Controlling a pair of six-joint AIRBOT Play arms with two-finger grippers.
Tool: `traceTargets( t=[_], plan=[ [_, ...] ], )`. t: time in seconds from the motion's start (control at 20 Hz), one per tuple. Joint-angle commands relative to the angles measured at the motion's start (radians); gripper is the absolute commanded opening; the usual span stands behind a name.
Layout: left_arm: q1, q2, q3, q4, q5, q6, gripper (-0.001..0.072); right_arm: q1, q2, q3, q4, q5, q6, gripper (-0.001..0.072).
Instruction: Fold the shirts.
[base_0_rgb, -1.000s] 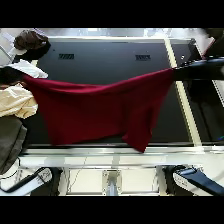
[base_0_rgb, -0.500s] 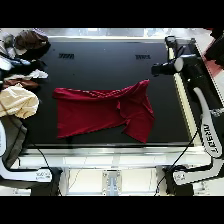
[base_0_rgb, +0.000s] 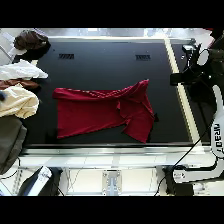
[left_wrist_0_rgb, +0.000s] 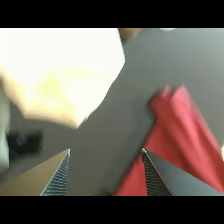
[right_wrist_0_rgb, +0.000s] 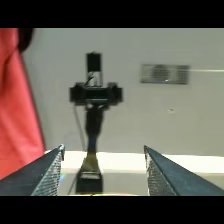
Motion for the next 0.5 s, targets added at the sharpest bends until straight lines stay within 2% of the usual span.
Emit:
traceTargets(
  t=[0.0, 0.1, 0.2, 0.45],
  plan=[
    [0.108, 0.229, -0.405, -0.150, -0.161, -0.064, 0.0488, -0.003, 0.006, -0.019, 0.112, -0.024, -0.051, 0.0552],
    [0.106, 0.269, -0.557, -0.199, -0.248, -0.065, 0.0490, -0.003, 0.006, -0.019, 0.150, -0.031, -0.090, 0.0551],
    [0.106, 0.271, -0.646, -0.238, -0.265, -0.065, 0.0491, -0.003, 0.008, -0.019, 0.151, -0.024, -0.117, 0.0552],
    [0.105, 0.209, -0.673, -0.256, -0.254, -0.022, 0.0489, -0.003, 0.013, -0.019, 0.156, -0.033, -0.154, 0.0552]
  ],
)
